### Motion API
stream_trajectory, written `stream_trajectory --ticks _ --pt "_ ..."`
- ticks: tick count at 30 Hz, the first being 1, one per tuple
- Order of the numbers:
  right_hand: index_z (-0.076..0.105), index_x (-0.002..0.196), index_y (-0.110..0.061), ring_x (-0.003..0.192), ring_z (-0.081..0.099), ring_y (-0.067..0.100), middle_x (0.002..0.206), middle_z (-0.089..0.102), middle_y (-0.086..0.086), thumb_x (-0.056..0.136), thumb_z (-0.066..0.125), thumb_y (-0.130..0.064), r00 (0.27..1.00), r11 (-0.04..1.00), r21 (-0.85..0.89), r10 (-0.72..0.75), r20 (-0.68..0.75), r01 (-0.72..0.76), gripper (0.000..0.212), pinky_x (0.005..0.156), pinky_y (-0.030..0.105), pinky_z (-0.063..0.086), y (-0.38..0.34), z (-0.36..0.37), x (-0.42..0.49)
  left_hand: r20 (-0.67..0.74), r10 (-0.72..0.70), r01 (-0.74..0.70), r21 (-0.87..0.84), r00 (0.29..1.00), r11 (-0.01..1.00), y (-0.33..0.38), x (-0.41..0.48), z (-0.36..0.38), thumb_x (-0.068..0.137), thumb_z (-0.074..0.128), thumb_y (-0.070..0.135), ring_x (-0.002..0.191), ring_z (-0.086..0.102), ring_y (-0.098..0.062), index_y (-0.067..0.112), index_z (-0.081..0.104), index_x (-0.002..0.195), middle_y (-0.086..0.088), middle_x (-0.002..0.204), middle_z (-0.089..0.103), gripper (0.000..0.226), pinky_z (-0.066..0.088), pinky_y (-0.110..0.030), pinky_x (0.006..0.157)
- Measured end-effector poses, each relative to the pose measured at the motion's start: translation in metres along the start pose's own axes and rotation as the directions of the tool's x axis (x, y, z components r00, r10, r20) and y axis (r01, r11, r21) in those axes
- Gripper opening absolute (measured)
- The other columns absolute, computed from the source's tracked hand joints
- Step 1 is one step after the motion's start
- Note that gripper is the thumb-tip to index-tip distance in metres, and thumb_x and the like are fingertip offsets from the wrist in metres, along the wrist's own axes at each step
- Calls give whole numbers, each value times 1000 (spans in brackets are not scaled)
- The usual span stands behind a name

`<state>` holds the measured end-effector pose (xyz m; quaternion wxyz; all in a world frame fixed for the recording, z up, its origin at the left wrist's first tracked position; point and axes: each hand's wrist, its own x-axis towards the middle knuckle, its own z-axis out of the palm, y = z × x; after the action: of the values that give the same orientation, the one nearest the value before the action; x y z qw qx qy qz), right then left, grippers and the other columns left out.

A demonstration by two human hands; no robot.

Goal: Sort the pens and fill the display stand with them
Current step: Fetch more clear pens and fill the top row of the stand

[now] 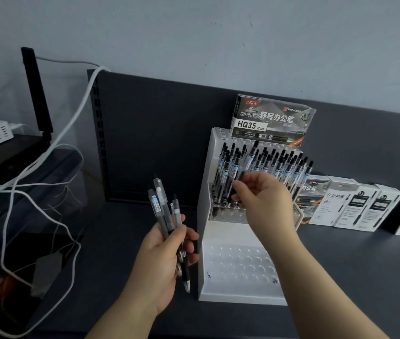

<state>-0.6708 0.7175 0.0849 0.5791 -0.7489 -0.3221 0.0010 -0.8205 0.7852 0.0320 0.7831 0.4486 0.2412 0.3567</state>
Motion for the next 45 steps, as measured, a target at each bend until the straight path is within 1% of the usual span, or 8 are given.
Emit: stream_trajectory --ticks 6,12,18,22,27,34,41,45 --pt "59 92 -18 67 55 -1 73 59 -12 88 63 -21 999 982 -187 -24 39 31 6 58 10 42 15 12 -2 -5 26 -25 34 1000 999 -1 0 -1 94 49 5 59 52 -13 9 59 94 -3 68 65 11 50 -30 55" --pt "65 95 -13 71 58 11 73 61 -5 89 61 -23 995 959 -271 -59 80 79 12 70 31 52 14 14 -5 -7 26 -25 41 1000 999 -1 -1 2 93 50 5 65 54 -15 6 60 93 -4 69 66 11 50 -32 58" --pt "57 88 -16 75 55 16 80 60 0 87 63 -26 992 922 -371 -77 97 108 12 62 25 42 15 13 -4 -36 3 -2 21 999 1000 -1 -1 3 92 53 6 69 57 -17 7 64 93 -4 70 66 11 52 -32 60" --pt "47 92 -26 71 50 8 80 52 -4 85 65 -28 997 975 -209 -62 55 72 20 58 15 36 10 9 -22 -37 -23 22 -15 999 1000 -1 0 5 91 55 9 72 58 -17 9 65 93 -2 72 65 11 52 -32 58" --pt "67 81 -25 50 49 -2 58 59 -15 90 58 -27 906 999 -30 22 422 -11 13 50 10 37 1 15 -54 81 0 -7 84 997 996 -4 -3 12 93 52 16 72 61 -8 16 65 99 6 75 67 14 50 -25 56" --pt "71 90 -19 54 47 5 63 60 -9 88 62 -15 797 951 137 149 586 -278 11 53 18 37 5 3 -50 59 14 -21 110 998 994 -5 -5 21 96 47 16 73 60 -12 23 61 102 -2 85 62 16 49 -23 53" --pt "67 91 -9 68 68 24 75 67 7 82 67 -10 807 965 85 158 569 -248 9 67 30 58 6 2 -48 108 -66 64 17 992 998 -6 -3 29 95 48 15 82 71 -16 19 63 100 -1 90 73 16 53 -31 60" --pt "67 84 -8 55 59 5 69 67 0 84 65 -11 829 960 123 149 539 -253 3 53 14 46 4 -7 -41 108 -64 61 31 992 998 -6 2 28 93 50 17 93 64 -23 14 61 94 -7 95 65 11 55 -44 76"
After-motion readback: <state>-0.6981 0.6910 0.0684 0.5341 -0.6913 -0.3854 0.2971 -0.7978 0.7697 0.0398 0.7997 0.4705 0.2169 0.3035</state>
